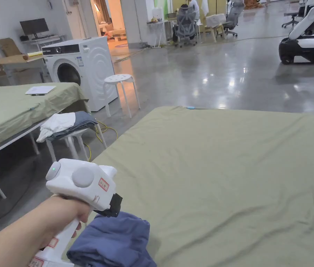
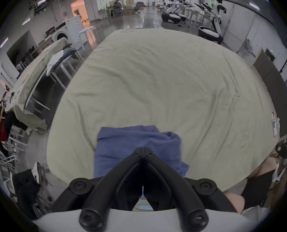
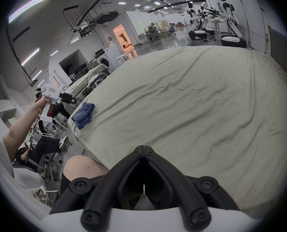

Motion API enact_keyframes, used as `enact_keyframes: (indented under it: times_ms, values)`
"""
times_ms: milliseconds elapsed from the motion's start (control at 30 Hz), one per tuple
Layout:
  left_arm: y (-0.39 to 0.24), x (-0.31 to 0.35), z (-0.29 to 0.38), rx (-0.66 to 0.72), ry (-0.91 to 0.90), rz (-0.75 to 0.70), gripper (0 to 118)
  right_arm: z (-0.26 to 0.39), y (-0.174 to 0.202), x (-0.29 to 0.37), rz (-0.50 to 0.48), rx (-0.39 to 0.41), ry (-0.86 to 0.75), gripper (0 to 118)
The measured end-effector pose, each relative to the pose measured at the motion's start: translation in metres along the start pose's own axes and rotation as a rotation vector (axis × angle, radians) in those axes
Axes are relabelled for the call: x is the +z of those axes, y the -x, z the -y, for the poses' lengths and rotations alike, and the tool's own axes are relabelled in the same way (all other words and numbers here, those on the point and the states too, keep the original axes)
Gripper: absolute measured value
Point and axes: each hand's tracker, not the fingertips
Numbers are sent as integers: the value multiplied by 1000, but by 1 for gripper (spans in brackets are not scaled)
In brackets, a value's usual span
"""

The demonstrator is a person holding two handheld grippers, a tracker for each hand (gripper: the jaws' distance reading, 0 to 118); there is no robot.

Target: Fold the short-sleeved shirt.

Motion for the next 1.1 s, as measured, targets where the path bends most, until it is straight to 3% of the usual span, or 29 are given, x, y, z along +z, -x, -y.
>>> enact_keyframes:
  times_ms: [100,167,300,467,633,733,867,1000,1100]
  values:
    - [-22,4,0,-30,-23,-6,0,1,-5,7,2,-7,-14,0]
    - [-47,12,2,-29,-39,70,0,2,-9,12,8,-14,-29,0]
    - [-103,44,3,-43,-307,79,0,1,-14,25,34,-22,-73,0]
    - [-210,89,30,-145,-647,103,0,-6,-17,48,157,17,-178,0]
    - [-282,125,66,-54,-979,70,0,-17,-15,80,319,95,-341,0]
    - [-316,132,81,-43,-1000,117,0,-21,-13,99,413,107,-464,0]
    - [-352,129,100,-12,-1091,79,0,-19,-16,103,595,204,-563,0]
    - [-373,132,113,-3,-1118,102,0,-17,-23,106,622,176,-624,0]
    - [-385,135,118,-43,-1099,99,0,-14,-20,107,679,217,-646,0]
